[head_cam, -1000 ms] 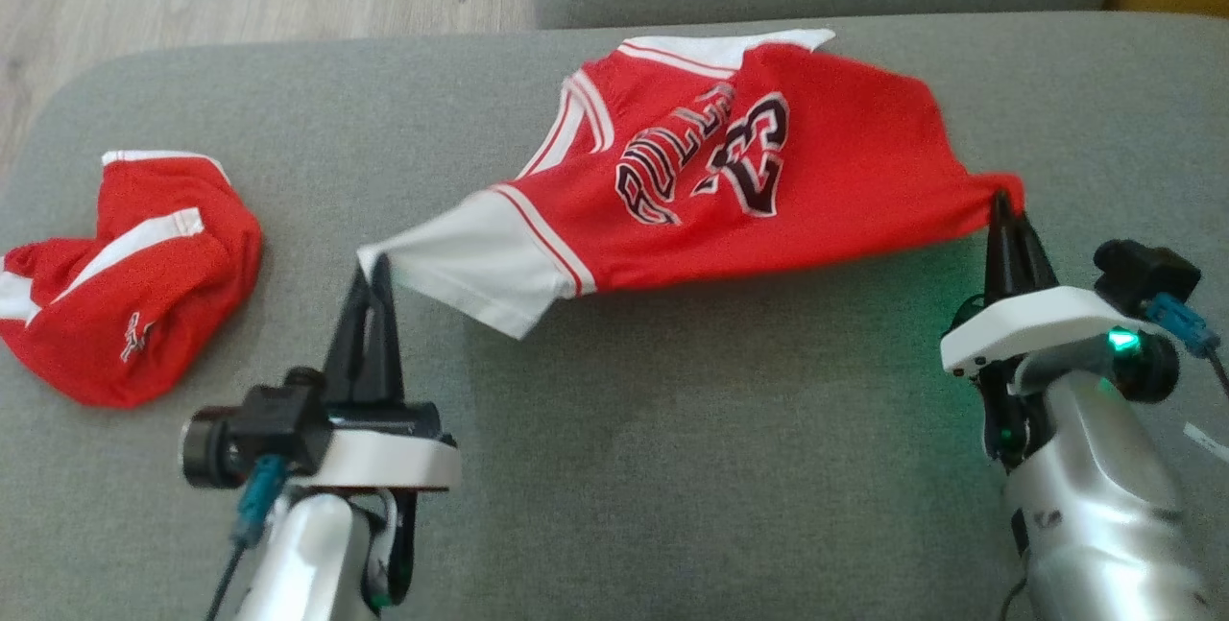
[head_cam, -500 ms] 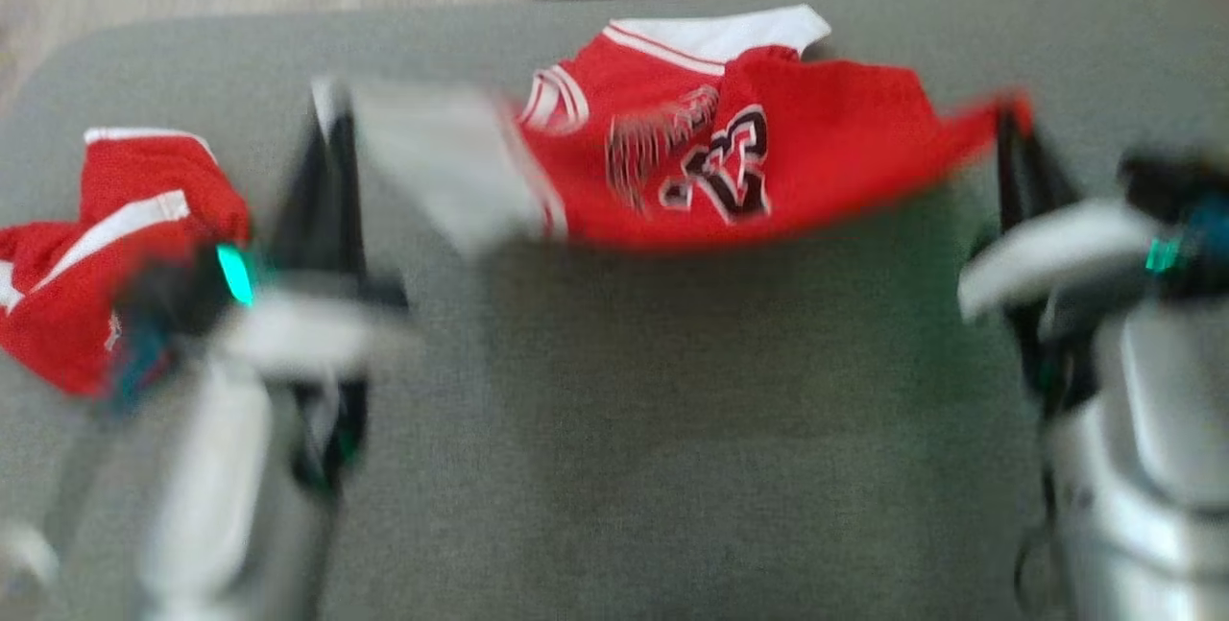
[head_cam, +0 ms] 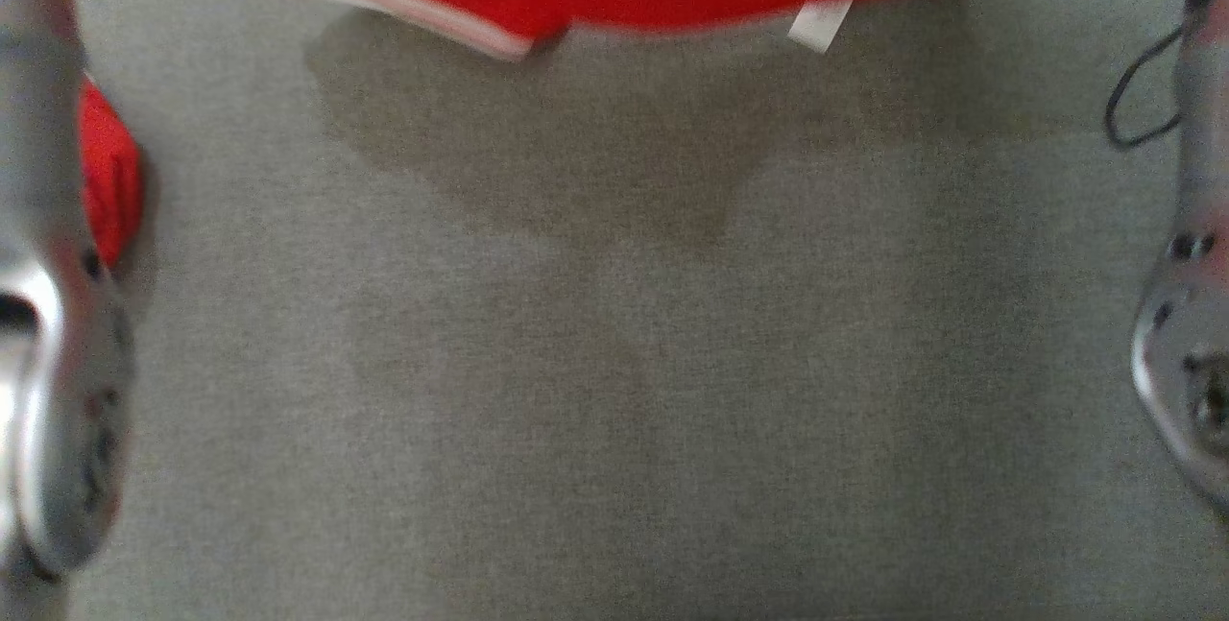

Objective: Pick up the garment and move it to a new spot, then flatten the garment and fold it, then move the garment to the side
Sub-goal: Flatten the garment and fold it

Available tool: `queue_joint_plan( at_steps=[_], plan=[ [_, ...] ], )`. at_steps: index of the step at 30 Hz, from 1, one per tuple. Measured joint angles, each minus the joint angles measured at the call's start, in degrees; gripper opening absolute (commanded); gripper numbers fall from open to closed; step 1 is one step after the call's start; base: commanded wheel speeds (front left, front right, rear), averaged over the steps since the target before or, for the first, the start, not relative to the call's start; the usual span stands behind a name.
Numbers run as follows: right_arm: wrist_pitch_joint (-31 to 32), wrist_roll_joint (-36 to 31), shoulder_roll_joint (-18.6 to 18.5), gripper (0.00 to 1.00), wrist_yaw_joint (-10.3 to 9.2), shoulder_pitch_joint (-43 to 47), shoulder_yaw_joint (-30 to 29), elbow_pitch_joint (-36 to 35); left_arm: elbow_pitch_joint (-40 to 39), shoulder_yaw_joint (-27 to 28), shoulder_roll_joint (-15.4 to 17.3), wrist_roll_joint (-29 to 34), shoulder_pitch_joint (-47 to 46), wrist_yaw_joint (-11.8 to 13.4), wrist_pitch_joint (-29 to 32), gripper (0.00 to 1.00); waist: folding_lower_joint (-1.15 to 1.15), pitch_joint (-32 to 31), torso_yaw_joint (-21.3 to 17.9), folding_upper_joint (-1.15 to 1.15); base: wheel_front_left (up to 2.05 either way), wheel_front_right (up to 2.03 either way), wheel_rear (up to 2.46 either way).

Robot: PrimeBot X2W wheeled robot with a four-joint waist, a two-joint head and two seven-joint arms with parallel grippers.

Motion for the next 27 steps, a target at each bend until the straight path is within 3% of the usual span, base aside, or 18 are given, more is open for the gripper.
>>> queue_joint_plan(
  at_steps=[6,9,15,20,27],
  plan=[
    [-15.51,-2.85,-0.16,0.0,0.0,-12.79,-1.4,11.33,13.33,1.92,0.94,1.64,-14.17,2.15,-11.03,0.0,-0.01,3.72,-1.08,0.0,0.0,0.0,0.0],
    [-19.39,-2.45,-0.19,0.0,0.0,-15.99,-0.74,15.5,14.9,2.31,1.18,2.22,-17.58,1.36,-12.94,0.0,-0.04,4.57,-1.42,0.0,0.0,0.0,0.0],
    [-20.69,-2.63,-0.23,0.0,0.0,-16.14,-0.4,19.5,12.12,3.74,0.87,2.35,-17.52,-1.02,-13.24,0.0,-0.03,7.09,-0.77,0.0,0.0,0.0,0.0],
    [-20.69,-4.6,-0.25,0.0,0.0,-13.99,-3.05,19.65,10.17,3.68,-0.04,2.35,-12.01,-2.01,-13.24,0.0,-0.03,8.69,-0.05,0.0,0.0,0.0,0.0],
    [-20.69,-8.72,-0.45,0.0,0.0,-5.24,-4.02,24.73,8.64,-1.63,-0.22,0.26,0.57,-2.25,-13.23,0.0,-0.03,8.81,1.94,0.0,0.0,0.0,0.0]
  ],
)
